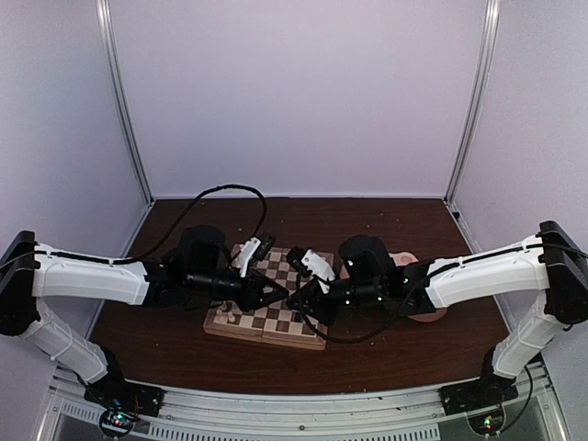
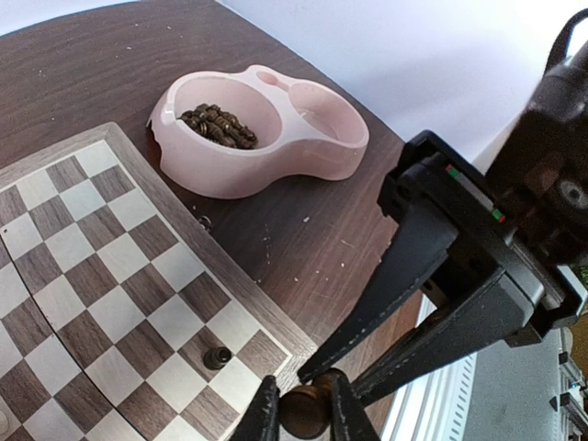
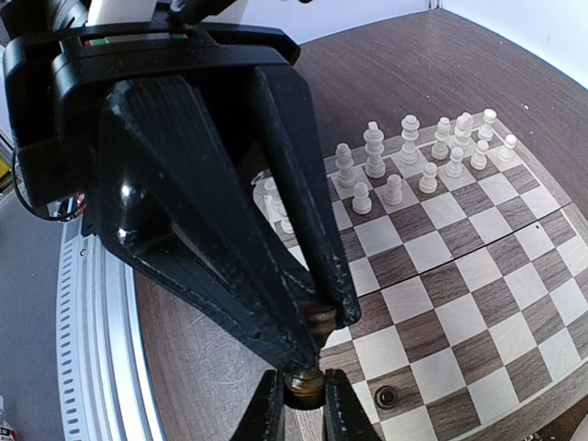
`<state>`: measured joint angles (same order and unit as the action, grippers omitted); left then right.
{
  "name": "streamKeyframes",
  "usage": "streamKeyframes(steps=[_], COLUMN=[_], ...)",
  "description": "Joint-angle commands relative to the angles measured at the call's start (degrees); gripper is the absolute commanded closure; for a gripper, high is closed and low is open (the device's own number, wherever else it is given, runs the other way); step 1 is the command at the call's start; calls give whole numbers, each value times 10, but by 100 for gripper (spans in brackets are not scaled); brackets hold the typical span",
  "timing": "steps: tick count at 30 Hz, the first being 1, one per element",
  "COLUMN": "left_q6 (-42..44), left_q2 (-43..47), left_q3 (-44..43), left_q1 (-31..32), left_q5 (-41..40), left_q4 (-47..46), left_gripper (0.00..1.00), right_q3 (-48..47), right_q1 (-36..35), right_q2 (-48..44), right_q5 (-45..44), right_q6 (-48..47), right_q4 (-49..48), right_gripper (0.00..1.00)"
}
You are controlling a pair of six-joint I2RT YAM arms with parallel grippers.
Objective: Set up the chess pieces on the board
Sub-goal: Pass from the right arm to the left, then pass from the left arm to the right
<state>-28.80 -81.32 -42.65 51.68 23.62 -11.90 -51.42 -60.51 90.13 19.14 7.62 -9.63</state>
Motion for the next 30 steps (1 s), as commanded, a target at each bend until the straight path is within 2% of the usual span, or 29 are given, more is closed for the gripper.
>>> streamKeyframes(steps=[1,5,8,14,17,22,30], left_q6=[-2,-12,-28,-57,-75,-137,-191], left_q2=[-2,-1,6,24,27,2,-39], left_q3=[-10,-7,-5,15,29,67,65], left_q1=[-6,-13,-27,-45,-46,-46,-46], left_q5=[14,26,51,71,77,98,134], left_q4=[-37,-46,-55,-91,-132,-270,-346], left_gripper=[87,88,90,90,90,90,90], right_q3=[-12,-6,9,49,63,89,103], right_q1=[-4,-4,-4,-5,-5,-5,-5], right_q2=[-2,-6,-20,-56,-73,-84,-89], right_q5=[-8,-12,-17,-15,-20,-6,-12], right_q6=[-8,-8,-5,8,25,63,87], right_q4=[-7,-14,-31,-85,-107,-170,-201], right_gripper=[94,82,68,47,46,48,51])
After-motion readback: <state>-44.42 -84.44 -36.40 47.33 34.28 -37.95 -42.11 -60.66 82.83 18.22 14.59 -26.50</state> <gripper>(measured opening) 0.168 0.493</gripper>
